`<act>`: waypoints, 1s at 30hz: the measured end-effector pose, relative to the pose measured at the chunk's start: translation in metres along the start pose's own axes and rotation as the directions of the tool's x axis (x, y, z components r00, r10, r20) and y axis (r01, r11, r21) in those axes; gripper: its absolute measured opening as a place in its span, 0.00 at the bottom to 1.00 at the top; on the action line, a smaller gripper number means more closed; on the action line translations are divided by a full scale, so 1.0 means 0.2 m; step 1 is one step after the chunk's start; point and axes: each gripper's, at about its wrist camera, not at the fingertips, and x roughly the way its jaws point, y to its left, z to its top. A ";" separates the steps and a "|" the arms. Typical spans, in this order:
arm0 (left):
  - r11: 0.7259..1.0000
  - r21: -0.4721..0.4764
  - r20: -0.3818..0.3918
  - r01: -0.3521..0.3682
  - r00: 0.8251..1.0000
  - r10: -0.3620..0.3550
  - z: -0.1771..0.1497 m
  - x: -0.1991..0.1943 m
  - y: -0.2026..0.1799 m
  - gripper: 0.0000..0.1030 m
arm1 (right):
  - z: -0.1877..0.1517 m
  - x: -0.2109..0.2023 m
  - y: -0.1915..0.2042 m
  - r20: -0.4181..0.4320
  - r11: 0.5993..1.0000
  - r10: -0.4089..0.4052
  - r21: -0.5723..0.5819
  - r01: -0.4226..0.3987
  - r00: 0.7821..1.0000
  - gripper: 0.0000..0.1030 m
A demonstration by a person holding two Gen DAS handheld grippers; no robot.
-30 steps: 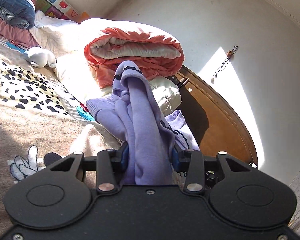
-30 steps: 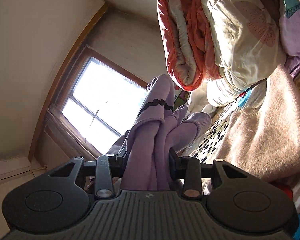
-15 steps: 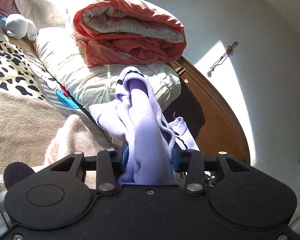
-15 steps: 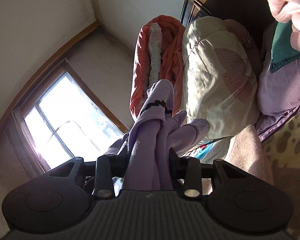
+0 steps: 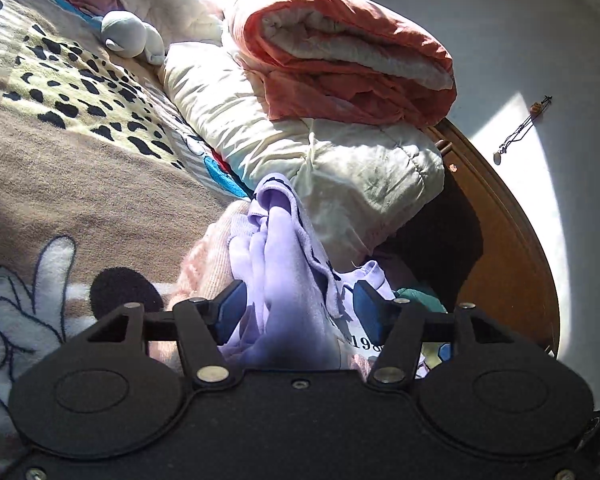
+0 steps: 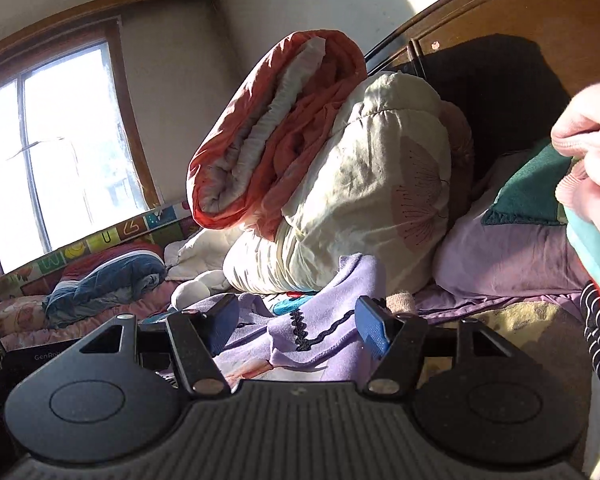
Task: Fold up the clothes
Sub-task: 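Lower the sweatshirt onto the stack of folded clothes with both grippers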
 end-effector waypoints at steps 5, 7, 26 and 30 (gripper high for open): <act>0.972 0.153 0.073 -0.177 0.983 0.168 0.00 -0.02 -0.12 0.53 | -0.06 0.11 0.00 -0.169 0.999 -0.017 -0.050 0.008 0.986 0.62; 0.964 0.228 0.126 -0.134 0.986 0.107 0.02 -0.07 -0.22 0.53 | -0.06 0.08 0.00 -0.123 0.998 -0.016 -0.069 0.008 0.992 0.61; 0.868 0.383 0.082 -0.316 0.948 0.309 -0.16 -0.09 -0.48 0.70 | -0.01 -0.01 0.00 -0.165 0.999 0.023 -0.024 -0.028 0.986 0.70; 0.848 0.379 0.044 -0.369 0.923 0.382 -0.18 -0.22 -0.60 0.88 | 0.03 -0.17 0.02 -0.195 0.998 0.040 0.048 -0.031 0.980 0.90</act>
